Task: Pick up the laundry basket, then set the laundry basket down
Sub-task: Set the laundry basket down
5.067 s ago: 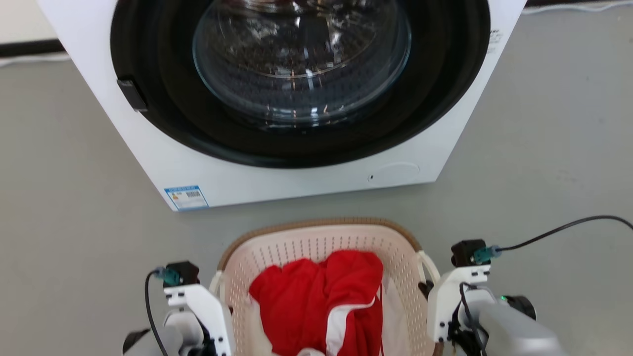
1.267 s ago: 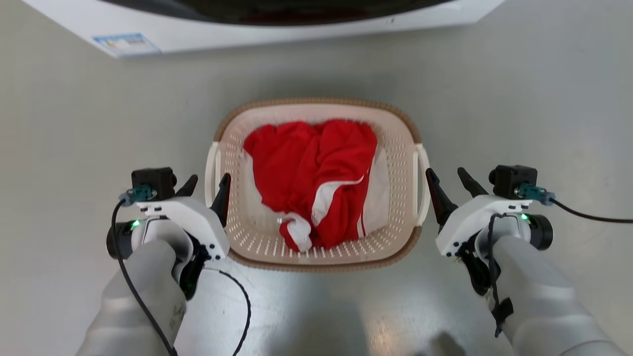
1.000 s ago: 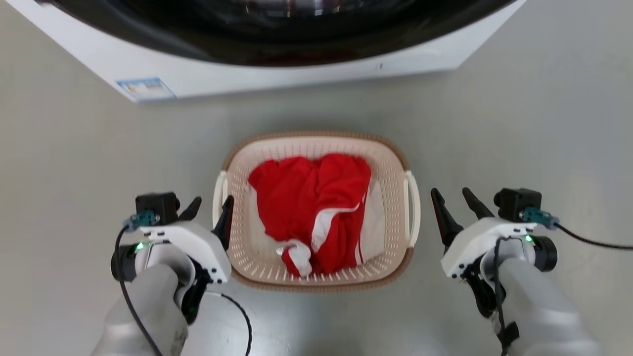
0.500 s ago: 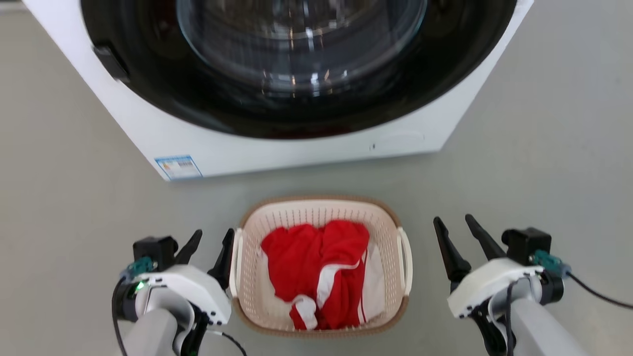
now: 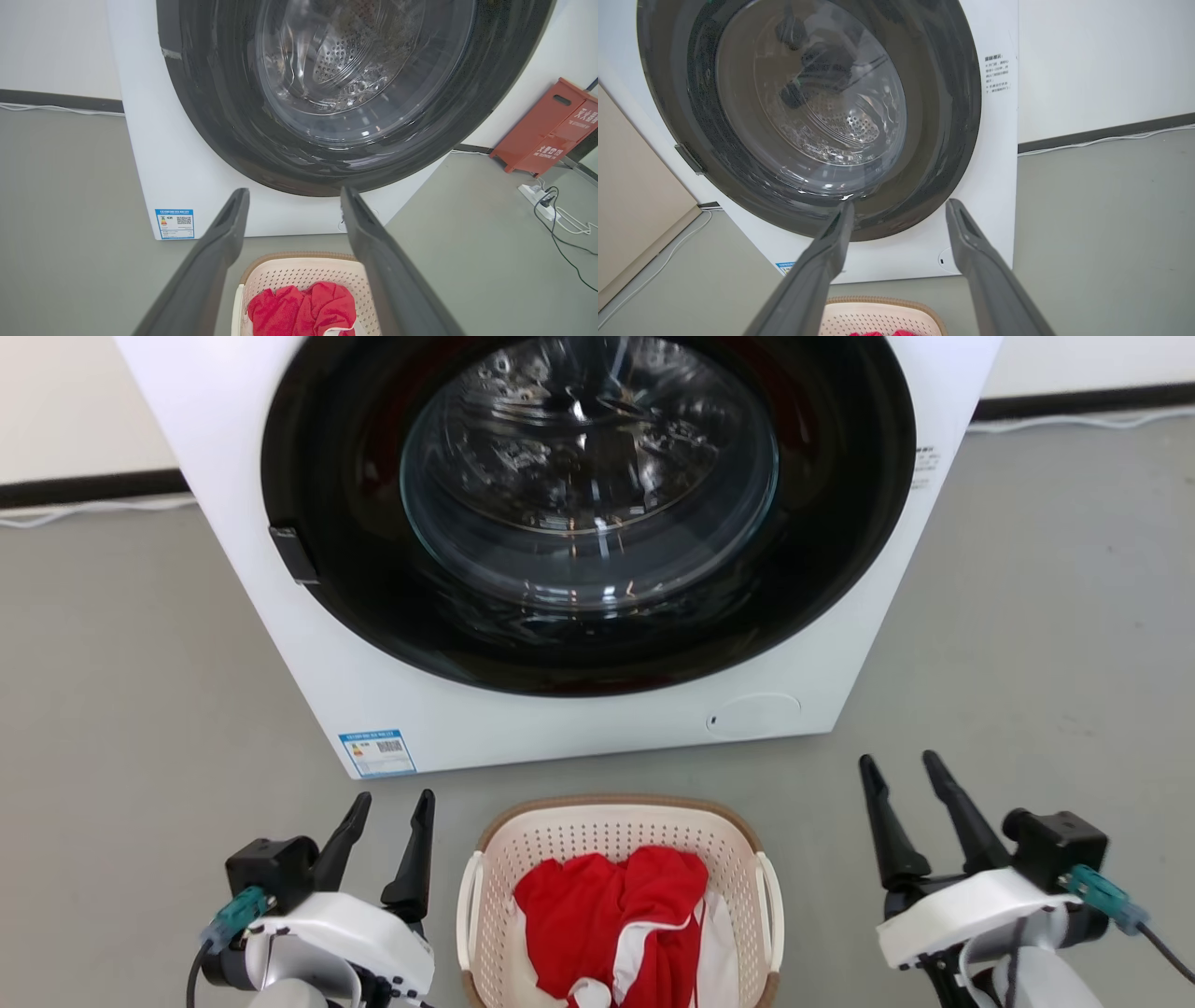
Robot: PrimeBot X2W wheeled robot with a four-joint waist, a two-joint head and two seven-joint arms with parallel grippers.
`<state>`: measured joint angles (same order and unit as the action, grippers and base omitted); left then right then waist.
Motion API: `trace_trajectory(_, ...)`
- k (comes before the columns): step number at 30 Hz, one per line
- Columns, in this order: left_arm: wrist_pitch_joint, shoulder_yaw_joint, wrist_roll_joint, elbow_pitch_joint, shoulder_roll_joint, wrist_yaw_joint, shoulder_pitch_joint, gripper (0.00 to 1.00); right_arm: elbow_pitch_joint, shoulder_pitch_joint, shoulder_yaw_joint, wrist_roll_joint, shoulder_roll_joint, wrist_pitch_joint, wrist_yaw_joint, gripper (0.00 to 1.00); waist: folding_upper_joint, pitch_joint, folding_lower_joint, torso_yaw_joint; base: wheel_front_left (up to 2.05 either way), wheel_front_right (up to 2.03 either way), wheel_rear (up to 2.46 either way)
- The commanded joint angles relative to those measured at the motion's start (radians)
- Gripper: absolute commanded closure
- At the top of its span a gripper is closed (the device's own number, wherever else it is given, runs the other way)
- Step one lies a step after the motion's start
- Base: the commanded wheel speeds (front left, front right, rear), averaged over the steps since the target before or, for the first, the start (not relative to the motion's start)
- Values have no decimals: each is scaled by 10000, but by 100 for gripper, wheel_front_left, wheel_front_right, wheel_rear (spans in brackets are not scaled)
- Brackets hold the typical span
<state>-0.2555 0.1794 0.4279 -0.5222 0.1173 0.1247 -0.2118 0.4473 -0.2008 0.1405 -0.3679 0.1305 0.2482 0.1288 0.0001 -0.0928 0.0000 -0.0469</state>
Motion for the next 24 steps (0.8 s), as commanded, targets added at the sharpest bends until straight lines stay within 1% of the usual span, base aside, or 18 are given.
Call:
trace_trajectory(1, -63, -501, -179, 658, 54, 59, 81, 0, -647, 134, -104, 251, -62, 136, 19, 0, -1, 197, 0, 66, 0, 0, 0)
trace_trajectory(8, -63, -1016, -679, 1991, -199, 59, 724, 0, -1882, 631, -1150, 789, -263, 136, 19, 0, -1, 285, 0, 139, 0, 0, 0)
trace_trajectory(12, -63, -1393, -986, 2527, -349, 49, 916, 0, -2280, 734, -1769, 1017, -426, 136, 19, 0, -1, 261, 0, 140, 0, 0, 0)
trace_trajectory(24, -63, -1541, -1251, 2628, -557, 57, 1006, 0, -2283, 790, -1660, 1216, -592, 136, 19, 0, -1, 188, 0, 32, 0, 0, 0)
